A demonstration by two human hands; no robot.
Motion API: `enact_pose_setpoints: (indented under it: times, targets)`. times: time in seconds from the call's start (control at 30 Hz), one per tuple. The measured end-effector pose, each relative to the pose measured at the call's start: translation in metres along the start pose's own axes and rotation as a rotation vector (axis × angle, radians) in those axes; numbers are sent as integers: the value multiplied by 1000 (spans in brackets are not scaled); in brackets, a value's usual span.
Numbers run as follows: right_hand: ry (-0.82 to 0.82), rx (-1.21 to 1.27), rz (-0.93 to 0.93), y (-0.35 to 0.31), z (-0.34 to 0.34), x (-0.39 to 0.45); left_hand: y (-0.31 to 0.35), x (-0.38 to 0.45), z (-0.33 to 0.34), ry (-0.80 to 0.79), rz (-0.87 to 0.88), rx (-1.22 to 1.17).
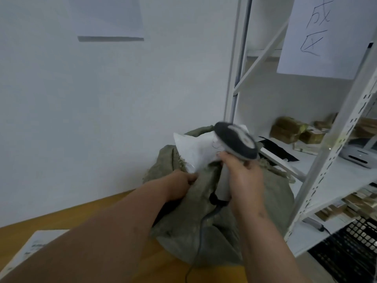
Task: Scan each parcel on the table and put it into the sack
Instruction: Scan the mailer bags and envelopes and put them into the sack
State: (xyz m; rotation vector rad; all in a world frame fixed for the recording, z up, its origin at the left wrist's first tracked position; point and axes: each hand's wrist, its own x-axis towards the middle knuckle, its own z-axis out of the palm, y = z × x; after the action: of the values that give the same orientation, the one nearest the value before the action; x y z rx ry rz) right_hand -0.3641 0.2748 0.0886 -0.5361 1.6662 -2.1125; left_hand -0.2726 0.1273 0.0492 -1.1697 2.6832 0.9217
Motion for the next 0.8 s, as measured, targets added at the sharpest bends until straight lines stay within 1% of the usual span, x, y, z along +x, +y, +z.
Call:
enact_pose_setpoints:
  times: [0.03,0.1,0.17,0.23,0.3,0.37,0.43,0.53,0.6,0.67,0.8]
  targets:
    - [-21,-73,45,5,-1,0,5,-5,-1,-5,20,-66]
    - [-13,-157,100,16,-5,0,7,-13,-10,20,54,-324]
    - [30,-205,107,21,-11,2,2,-18,-22,171,26,-540]
    - [55,-255,92,20,-16,2,-4,-21,-33,376,-1,-621]
    - [79,-286,34,16,-19,3,-9,-24,-44,577,-37,-667]
    - [112,-299,-38,14,-20,3,-15,-27,-54,685,-65,-726]
    - [111,-290,-67,11,-21,-1,-23,-27,-61,702,-137,-675]
    - [73,-294,-97,-9,-19,-15,-32,-27,-64,654,-216,-592]
    - [37,-288,-145,-17,-17,-20,-32,-33,-61,628,-230,-583]
    - [18,-290,-174,-20,-12,-27,-34,-38,-57,640,-226,-590]
    - [-51,-296,-131,-18,7,-41,-39,-51,-52,642,-219,-569]
